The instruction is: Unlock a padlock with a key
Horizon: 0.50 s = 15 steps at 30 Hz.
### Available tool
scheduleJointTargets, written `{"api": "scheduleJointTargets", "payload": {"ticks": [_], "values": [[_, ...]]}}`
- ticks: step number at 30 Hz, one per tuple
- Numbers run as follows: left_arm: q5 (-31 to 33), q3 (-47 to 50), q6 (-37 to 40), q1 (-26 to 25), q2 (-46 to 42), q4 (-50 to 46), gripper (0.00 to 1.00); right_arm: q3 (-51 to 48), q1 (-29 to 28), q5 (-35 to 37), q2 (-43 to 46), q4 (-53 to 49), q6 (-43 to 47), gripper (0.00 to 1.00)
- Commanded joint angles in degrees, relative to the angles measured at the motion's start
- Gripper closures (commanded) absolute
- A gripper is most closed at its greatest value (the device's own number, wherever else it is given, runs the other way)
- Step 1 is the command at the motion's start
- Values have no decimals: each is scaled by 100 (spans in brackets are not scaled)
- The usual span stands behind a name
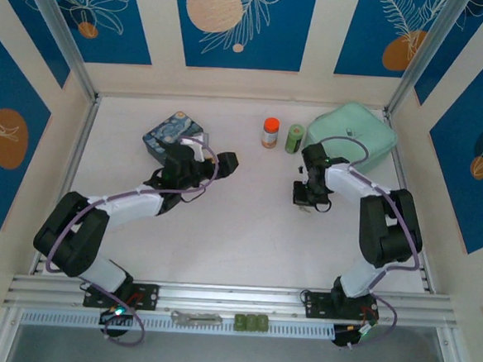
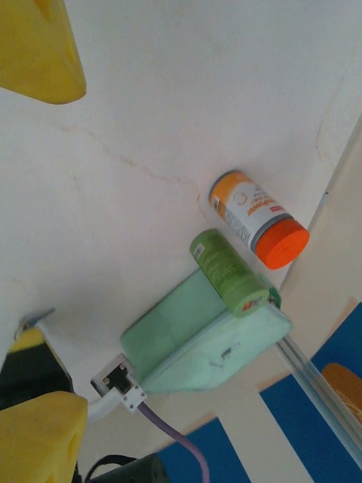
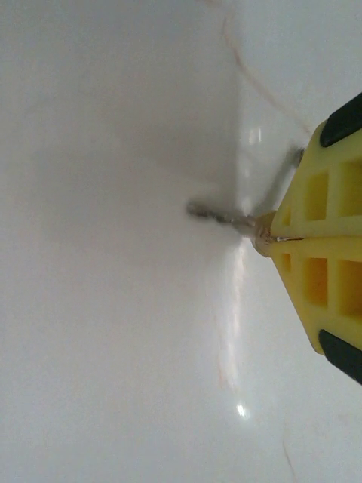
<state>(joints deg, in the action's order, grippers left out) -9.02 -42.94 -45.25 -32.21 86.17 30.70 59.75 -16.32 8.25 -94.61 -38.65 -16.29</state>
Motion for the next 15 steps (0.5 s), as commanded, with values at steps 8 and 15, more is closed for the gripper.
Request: {"api": "scheduleJointTargets", "payload": {"ticks": [8,15], "values": [[224,16,-3158,-744,924,1587,8,356,-331,-2347,332,948,-718,100],[304,29,-4087,-954,1532,2156,8,261,-605,-2971,354,1947,-1279,100]]}}
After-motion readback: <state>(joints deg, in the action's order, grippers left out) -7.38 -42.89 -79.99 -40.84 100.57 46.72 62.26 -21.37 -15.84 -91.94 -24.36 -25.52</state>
